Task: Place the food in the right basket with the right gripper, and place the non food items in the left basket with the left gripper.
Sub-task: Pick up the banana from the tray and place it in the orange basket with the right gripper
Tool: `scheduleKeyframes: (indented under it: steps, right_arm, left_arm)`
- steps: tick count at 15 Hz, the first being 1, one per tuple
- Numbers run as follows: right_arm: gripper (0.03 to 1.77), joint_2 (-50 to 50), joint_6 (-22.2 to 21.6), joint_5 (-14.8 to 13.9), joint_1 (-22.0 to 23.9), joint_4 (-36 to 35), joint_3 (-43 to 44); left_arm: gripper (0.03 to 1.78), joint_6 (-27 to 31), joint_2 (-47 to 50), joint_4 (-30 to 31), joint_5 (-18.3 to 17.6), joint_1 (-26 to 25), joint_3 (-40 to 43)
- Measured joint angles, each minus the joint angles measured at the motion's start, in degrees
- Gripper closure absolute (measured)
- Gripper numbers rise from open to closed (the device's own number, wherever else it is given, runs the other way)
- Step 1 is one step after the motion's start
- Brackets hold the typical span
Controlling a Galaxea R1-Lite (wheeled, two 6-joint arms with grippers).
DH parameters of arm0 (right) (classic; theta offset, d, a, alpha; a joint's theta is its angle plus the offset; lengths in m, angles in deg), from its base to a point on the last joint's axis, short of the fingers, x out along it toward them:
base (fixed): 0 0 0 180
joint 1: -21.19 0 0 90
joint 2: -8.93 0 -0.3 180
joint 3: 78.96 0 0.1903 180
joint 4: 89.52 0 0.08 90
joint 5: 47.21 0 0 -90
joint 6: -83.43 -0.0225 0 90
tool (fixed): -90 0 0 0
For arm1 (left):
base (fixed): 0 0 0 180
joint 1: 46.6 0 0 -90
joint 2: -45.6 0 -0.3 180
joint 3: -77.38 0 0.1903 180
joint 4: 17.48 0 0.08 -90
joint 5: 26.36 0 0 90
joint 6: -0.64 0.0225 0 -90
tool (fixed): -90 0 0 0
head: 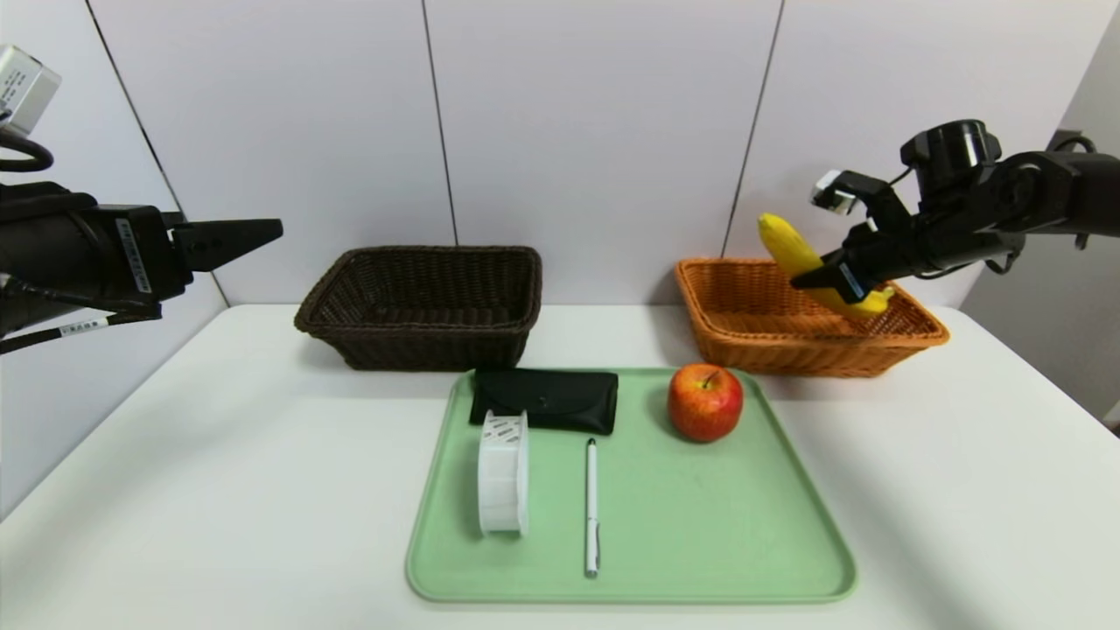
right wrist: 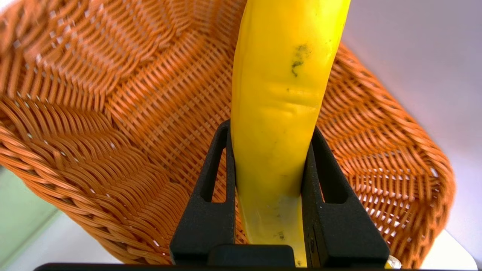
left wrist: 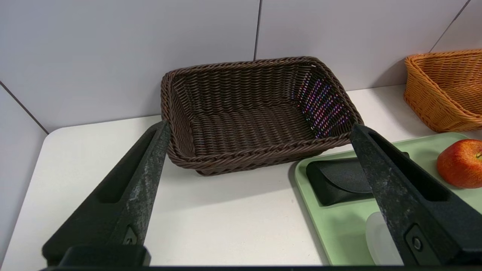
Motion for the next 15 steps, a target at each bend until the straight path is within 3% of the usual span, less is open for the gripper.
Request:
scheduleKeyframes:
  steps: [15]
  right_arm:
    - [1.32,4.19,1.62,-1.99,-0.96,-0.11,0.52]
  left_arm:
    - [0.12,0.01,-0.02,0.00,0.02,0.02,-0.10]
